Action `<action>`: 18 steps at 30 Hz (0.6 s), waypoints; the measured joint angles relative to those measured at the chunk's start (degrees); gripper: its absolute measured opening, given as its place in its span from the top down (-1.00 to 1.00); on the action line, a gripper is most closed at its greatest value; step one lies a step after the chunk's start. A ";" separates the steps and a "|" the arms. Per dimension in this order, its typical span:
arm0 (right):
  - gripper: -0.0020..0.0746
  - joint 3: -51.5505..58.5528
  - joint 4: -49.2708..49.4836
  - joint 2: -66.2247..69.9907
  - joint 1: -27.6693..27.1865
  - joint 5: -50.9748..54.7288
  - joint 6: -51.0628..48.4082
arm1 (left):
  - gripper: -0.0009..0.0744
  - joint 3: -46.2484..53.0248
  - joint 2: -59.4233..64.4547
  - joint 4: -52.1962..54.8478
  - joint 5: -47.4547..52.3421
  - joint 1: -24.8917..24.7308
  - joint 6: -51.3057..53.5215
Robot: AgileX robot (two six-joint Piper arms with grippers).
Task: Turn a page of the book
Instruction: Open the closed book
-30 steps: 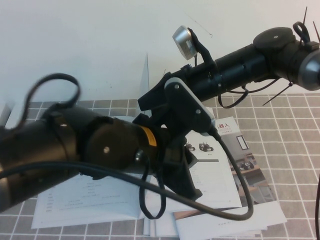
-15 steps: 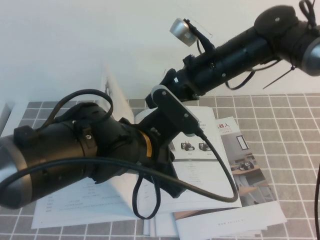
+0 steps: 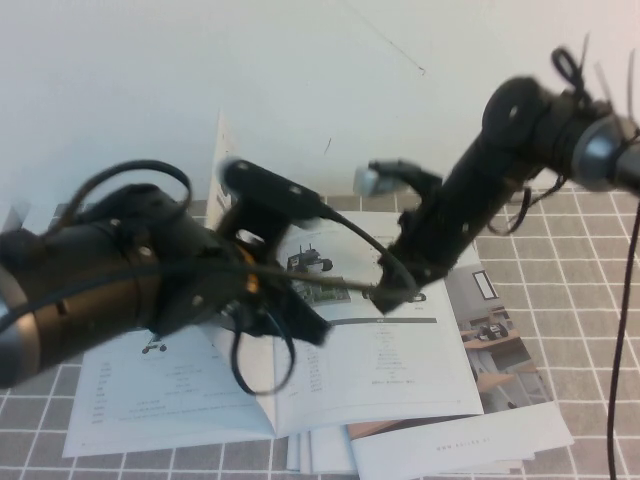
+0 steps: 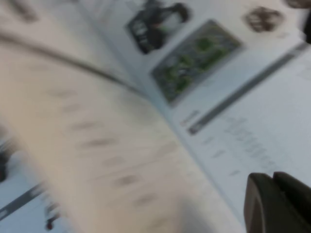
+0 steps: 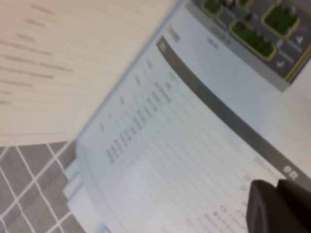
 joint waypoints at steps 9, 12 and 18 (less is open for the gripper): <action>0.94 1.47 -1.46 3.71 0.00 -0.21 -0.23 | 0.99 0.00 4.47 0.58 -2.22 9.67 -3.85; 0.95 1.47 -1.75 3.71 0.00 -0.21 -0.26 | 0.99 0.00 8.11 0.58 -2.43 10.61 -4.06; 0.95 1.47 -3.06 3.71 0.00 -0.21 -0.26 | 0.99 0.00 14.67 0.59 -2.67 10.61 -3.63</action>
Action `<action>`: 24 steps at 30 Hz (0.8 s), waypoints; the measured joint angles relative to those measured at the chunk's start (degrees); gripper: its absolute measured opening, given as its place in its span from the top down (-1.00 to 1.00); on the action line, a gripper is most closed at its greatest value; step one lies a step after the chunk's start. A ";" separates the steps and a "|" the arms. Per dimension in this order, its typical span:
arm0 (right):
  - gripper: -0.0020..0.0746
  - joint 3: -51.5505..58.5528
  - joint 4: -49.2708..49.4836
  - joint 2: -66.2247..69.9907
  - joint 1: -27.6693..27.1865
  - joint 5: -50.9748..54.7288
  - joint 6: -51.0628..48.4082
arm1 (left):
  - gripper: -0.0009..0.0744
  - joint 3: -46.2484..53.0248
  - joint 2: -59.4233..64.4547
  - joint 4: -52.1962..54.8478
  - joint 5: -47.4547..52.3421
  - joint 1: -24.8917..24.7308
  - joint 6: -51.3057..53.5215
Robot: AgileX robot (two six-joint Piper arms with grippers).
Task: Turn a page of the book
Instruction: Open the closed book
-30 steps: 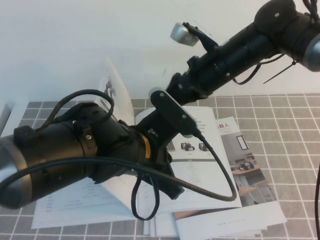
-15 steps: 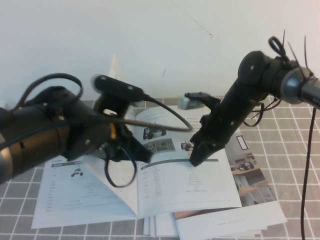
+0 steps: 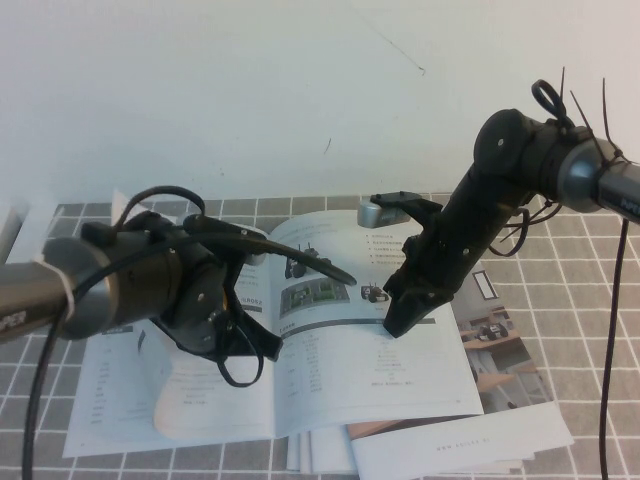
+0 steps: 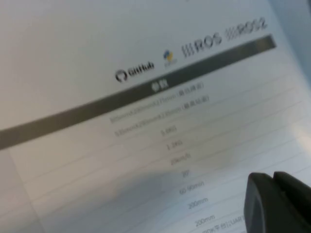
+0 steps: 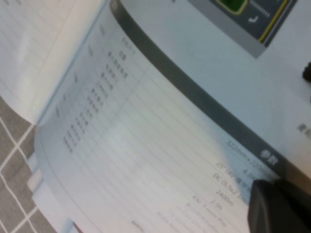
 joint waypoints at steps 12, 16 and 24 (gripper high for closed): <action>0.95 0.00 -2.39 0.00 0.00 0.00 0.82 | 0.99 -0.57 6.25 -0.92 -0.58 0.00 0.15; 0.95 0.00 -2.48 0.00 0.00 0.00 0.82 | 0.99 -0.68 6.25 -1.14 -0.50 0.00 0.15; 0.95 -1.66 -4.35 -0.26 0.00 0.00 0.82 | 0.99 -0.76 3.11 -0.90 0.94 0.00 2.26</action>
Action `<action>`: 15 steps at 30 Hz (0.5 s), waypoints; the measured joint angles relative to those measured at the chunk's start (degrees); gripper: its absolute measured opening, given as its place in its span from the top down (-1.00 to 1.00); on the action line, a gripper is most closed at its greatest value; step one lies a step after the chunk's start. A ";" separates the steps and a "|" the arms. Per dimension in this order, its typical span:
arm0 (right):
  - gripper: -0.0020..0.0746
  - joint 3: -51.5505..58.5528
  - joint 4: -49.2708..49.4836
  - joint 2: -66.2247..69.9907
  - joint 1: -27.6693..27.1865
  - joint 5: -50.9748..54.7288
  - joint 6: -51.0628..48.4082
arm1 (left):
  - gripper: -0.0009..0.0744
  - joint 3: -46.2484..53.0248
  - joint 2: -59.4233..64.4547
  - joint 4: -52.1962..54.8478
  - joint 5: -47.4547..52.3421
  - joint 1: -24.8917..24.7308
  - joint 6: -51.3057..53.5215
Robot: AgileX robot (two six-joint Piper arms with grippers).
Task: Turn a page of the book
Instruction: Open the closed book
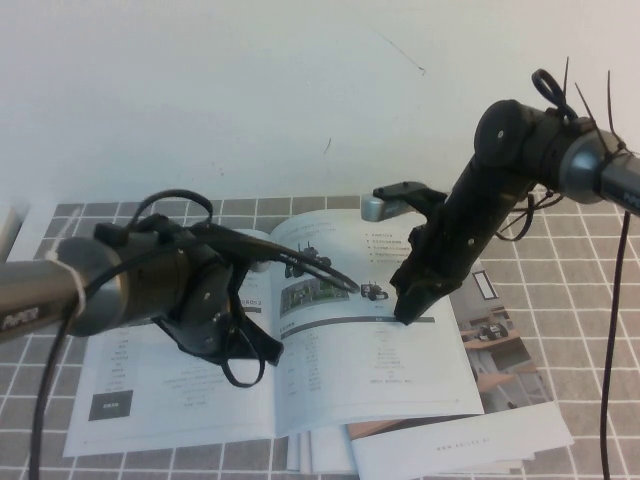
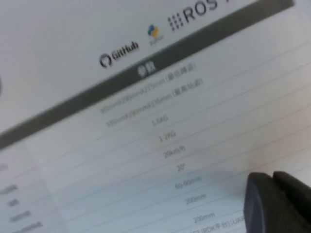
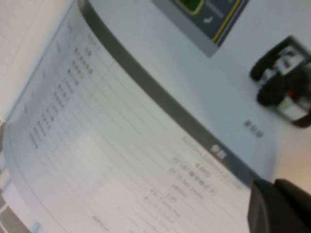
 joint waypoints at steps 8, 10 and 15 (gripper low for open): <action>0.95 -10.61 -1.93 -8.90 0.00 0.11 0.08 | 0.99 -2.46 -18.14 1.63 1.72 0.00 0.22; 0.95 -12.33 -2.07 -12.50 0.00 0.32 0.08 | 0.99 -2.46 -24.05 1.64 2.19 0.00 0.59; 0.95 -13.07 -2.53 -22.01 0.00 1.26 0.08 | 0.99 -2.46 -39.35 1.64 5.38 0.00 3.01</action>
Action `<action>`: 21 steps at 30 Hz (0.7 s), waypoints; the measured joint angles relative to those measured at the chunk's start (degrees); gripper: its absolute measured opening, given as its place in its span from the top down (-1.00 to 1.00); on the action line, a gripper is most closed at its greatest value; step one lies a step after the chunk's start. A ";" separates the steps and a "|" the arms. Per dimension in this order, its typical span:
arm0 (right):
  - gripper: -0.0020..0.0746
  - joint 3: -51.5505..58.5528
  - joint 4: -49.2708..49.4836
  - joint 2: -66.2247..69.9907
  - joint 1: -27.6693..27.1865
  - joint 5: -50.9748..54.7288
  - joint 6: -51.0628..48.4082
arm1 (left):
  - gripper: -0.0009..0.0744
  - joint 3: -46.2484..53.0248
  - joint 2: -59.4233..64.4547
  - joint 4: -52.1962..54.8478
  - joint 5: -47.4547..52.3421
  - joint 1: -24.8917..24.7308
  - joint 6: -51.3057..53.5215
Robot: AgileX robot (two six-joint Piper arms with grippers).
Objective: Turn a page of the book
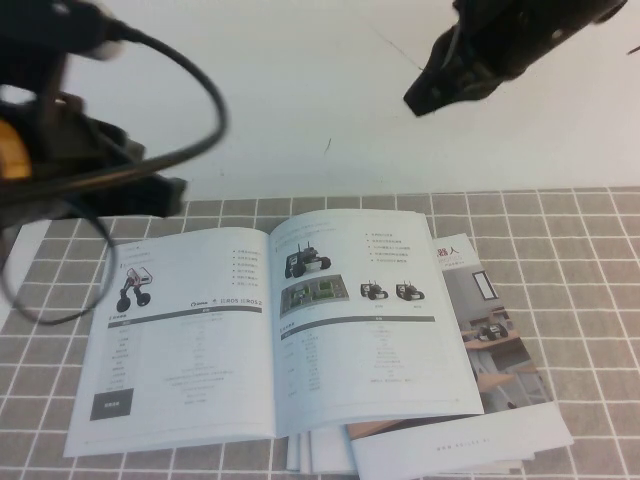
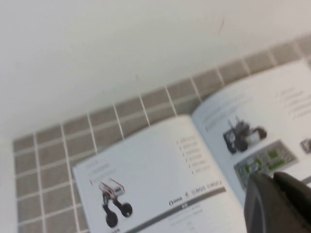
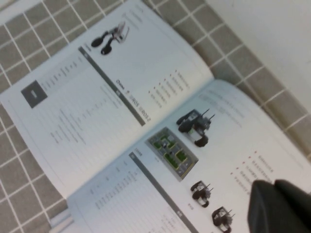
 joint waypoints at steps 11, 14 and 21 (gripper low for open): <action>0.95 4.54 -10.40 -17.86 0.00 0.00 0.14 | 0.99 11.96 -27.27 -0.60 2.39 0.00 2.93; 0.95 10.56 -12.23 -22.91 0.00 0.00 0.32 | 0.99 17.08 -32.03 -1.87 2.75 0.00 3.02; 0.95 29.82 -21.16 -38.58 0.00 0.00 5.34 | 0.99 26.87 -40.89 -4.81 2.87 0.00 6.17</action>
